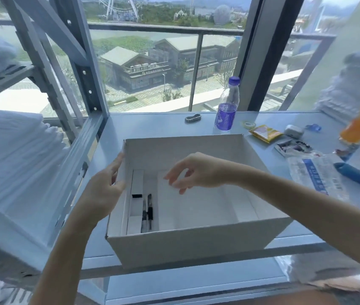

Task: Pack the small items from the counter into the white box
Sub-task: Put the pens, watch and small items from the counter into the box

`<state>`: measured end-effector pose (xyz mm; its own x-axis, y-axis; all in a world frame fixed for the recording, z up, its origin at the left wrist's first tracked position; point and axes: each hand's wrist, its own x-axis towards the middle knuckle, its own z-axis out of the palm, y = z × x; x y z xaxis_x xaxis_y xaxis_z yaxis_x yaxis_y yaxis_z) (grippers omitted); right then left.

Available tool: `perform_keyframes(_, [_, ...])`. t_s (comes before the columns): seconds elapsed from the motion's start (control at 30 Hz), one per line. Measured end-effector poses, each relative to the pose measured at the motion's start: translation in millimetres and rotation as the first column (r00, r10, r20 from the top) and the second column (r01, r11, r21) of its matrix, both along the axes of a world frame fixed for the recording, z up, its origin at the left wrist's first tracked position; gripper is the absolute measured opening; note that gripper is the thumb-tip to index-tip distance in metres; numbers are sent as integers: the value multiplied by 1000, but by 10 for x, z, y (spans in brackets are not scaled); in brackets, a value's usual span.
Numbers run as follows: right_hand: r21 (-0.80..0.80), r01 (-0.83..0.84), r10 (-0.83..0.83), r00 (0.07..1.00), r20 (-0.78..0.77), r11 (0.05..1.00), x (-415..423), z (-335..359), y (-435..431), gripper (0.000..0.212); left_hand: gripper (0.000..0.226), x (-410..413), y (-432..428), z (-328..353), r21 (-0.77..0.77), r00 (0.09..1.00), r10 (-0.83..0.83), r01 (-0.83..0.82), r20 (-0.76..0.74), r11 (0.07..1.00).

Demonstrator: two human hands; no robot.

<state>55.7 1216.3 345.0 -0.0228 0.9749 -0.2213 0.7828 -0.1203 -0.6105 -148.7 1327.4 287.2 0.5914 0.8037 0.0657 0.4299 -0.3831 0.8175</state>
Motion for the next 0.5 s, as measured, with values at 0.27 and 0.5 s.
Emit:
perform_keyframes(0.27, [178, 232, -238, 971, 15, 956, 590, 270, -1160, 24, 54, 211, -295, 455, 260, 990, 9, 29, -143, 965])
perform_keyframes(0.5, [289, 453, -433, 892, -134, 843, 986, 265, -1806, 20, 46, 948, -1065, 640, 445, 938, -260, 339, -230, 829])
